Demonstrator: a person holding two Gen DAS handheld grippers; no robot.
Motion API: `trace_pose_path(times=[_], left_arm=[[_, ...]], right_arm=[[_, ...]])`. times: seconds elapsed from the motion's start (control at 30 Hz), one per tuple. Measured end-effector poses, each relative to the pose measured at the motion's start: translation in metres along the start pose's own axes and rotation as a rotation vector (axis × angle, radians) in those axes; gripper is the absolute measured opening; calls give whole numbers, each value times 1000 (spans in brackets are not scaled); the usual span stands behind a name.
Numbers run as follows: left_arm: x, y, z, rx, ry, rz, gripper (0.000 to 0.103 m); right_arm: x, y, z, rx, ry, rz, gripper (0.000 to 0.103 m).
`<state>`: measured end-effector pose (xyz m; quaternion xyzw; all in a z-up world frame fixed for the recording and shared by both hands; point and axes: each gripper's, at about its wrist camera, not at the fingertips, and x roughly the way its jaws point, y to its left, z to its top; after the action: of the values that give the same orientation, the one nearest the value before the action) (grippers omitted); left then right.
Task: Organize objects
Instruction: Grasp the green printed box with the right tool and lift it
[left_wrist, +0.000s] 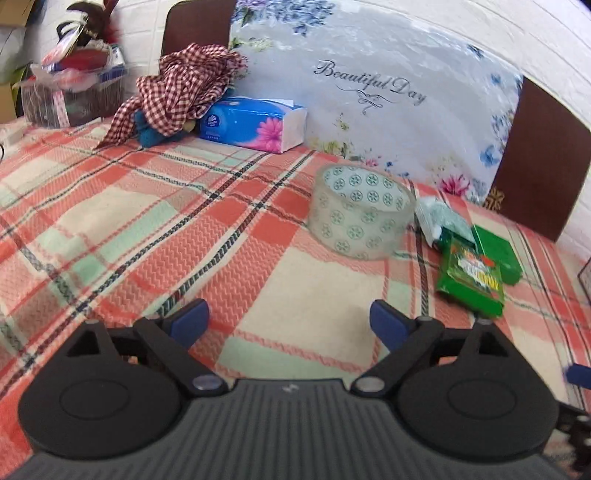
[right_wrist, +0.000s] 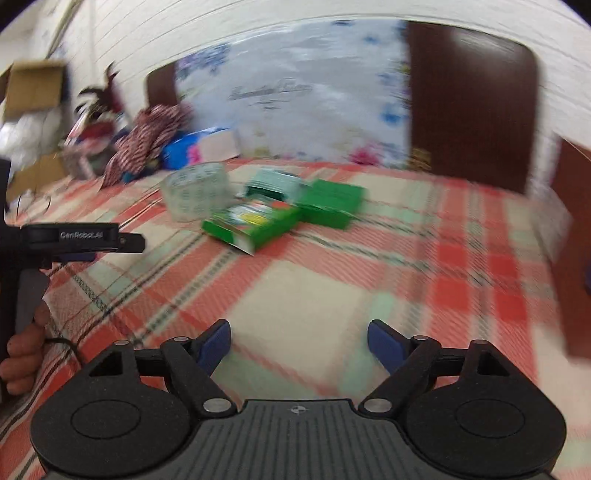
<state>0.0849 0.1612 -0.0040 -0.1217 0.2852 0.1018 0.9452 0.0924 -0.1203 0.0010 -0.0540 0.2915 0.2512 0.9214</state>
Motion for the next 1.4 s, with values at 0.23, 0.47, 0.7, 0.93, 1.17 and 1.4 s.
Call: trace_pose_path(times=[0.23,0.47,0.7,0.93,1.17,1.4], left_arm=[[-3,1,-2,-14,-18,-76,98],[-5,5,-5,-48,-27,-112,100],[-3,6,-4,-55,-28,-118,100],[-2,1,-4,-26,-18,-101,101],[-5,-44,-5,147,56,-104,95],[-59,-180,-23,174,327,-674,91]], right_arm=[[53,29,48,-36,-24,-5,87],[85,28,60,69,5,-80,82],[59,23,41,5,-5,-88,60],[-43,-37,-26,112,6,-255,61],[-151,-113,-89,406,-14,-478,87],[-189,-98,-114,339,-22,-453,91]])
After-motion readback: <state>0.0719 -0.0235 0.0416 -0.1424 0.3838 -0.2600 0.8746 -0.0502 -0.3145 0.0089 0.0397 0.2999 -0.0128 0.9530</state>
